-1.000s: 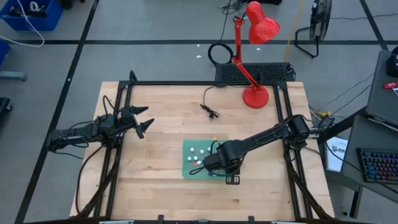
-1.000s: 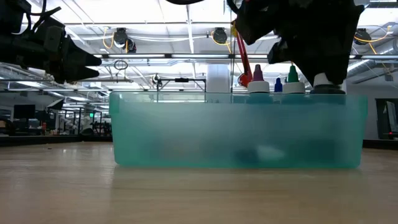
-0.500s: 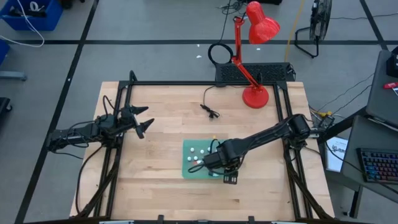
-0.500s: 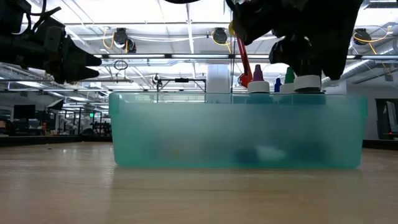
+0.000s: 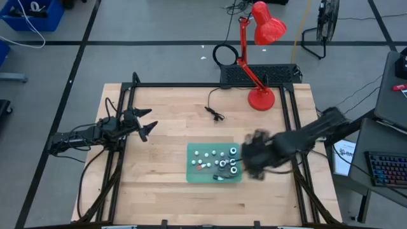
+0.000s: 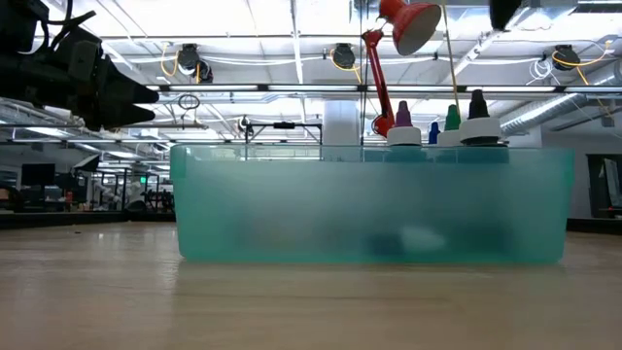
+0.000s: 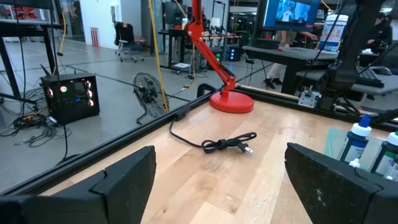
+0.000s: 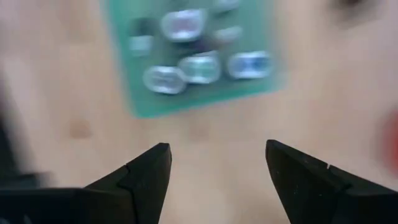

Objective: Pick & Place food coloring
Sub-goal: Return to Home Position

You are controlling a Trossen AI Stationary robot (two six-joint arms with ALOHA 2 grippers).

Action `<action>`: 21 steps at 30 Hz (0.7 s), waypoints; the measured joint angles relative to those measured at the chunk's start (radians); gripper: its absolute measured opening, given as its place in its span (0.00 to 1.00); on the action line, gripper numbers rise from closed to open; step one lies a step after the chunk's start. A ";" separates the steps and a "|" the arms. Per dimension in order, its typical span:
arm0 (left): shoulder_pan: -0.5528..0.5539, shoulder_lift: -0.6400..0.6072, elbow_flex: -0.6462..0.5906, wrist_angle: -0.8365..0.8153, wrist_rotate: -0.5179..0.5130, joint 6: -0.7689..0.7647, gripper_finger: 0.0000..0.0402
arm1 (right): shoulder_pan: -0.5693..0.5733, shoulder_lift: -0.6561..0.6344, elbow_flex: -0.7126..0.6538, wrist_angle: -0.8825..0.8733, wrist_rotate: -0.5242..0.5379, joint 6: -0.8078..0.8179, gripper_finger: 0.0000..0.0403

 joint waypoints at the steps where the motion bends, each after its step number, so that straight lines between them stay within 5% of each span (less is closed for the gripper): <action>1: 0.000 0.000 0.000 0.000 0.000 0.000 0.88 | 0.025 -0.044 0.000 -0.049 0.087 -0.009 0.62; 5: 0.000 0.000 0.000 0.000 0.000 0.000 0.88 | 0.145 -0.256 -0.063 -0.103 0.392 0.166 0.61; 8: 0.000 0.000 0.000 0.000 0.000 0.000 0.88 | 0.262 -0.430 -0.253 0.074 0.696 0.191 0.61; 11: 0.000 0.000 0.000 0.000 0.000 0.000 0.88 | 0.296 -0.604 -0.496 0.295 0.817 0.103 0.62; 15: 0.000 0.000 0.000 0.000 0.000 0.000 0.88 | 0.243 -0.825 -0.843 0.728 0.738 -0.089 0.61; 21: 0.000 0.000 0.000 0.000 0.000 0.000 0.88 | 0.120 -1.071 -1.324 1.563 0.290 -0.536 0.62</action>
